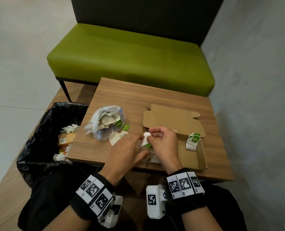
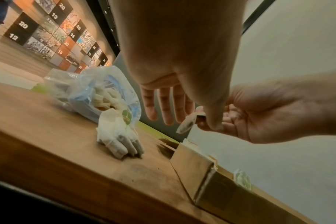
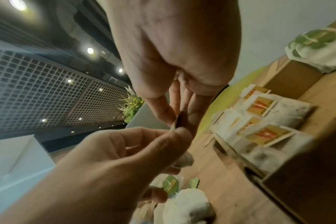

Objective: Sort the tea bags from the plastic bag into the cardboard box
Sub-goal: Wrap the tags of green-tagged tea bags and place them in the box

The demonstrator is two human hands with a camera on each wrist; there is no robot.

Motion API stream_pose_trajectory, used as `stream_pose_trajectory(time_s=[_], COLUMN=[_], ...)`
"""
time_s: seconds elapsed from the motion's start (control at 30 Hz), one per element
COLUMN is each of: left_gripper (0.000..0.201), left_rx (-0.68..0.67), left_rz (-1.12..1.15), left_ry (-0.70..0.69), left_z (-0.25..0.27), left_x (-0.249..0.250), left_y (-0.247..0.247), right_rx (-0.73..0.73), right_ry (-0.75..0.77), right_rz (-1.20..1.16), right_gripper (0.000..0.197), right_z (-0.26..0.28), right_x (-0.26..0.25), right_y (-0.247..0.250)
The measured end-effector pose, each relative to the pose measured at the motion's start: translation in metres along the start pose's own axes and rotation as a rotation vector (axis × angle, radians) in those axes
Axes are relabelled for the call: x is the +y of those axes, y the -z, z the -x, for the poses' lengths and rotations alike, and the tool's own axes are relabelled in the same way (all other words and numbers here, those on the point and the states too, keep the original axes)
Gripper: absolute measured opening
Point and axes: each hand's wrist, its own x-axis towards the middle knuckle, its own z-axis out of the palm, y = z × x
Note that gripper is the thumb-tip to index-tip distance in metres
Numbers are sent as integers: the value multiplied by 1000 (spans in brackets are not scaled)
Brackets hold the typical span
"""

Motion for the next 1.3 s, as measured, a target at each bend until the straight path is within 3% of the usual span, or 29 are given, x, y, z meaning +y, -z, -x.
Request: stream_pose_trajectory(time_s=[0.13,0.23,0.33,0.4,0.53,0.63,0.83,1.0,1.17,1.3], left_gripper=[21,13,21,16,14,15,17,16,19,31], left_rx=[54,43,22,21,-16,-42,19,-10,-110,-187], left_rz=[117,314,504,665,851,896,851,833,678,377], left_ry=[-2,93,178,211,251,270,269,261,197,140], left_z=[1,4,7,8,9,10,11,9,6,5], left_x=[0,-2,1,5,15,20,28,34,42,43], left_y=[-2,-3,-1,0,0,1,3,-4,-14,-24], right_rx=[-68,-101,-74,-86,-132,-138,-205,-173,-197,-133], right_ry=[-19,-35,24,23,34,52,18,30,160,131], right_rz=[-127,-177,-77,-42,-40,-41,-149,-119,179,380], right_gripper=[11,5,22,28,8,7,12,23,12,11], right_z=[8,14,17,21,27,29,32,32,28,8], right_x=[-4,-4,2,6,9,10,10,16,13,15], right_y=[6,16,25,27,27,31,44,57,81,119])
